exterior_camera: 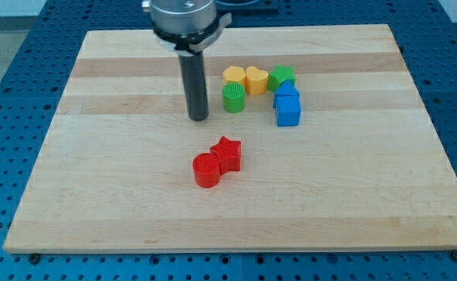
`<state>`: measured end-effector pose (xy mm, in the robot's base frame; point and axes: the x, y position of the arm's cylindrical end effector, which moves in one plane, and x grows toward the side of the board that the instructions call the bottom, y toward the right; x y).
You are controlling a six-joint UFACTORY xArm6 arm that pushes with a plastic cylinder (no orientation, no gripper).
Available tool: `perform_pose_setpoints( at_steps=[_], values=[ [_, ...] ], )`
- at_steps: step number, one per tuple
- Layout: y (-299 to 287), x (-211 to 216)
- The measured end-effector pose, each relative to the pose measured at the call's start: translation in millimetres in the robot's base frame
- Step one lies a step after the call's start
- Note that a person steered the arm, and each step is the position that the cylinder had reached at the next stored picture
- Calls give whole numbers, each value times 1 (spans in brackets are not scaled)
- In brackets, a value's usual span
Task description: Slide the red star close to the cube
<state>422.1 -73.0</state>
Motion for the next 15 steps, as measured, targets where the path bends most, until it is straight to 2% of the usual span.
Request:
perform_pose_setpoints(
  at_steps=[3, 6, 10, 15],
  values=[
    [-24, 87],
    [-5, 105],
    [38, 97],
    [58, 92]
  ],
)
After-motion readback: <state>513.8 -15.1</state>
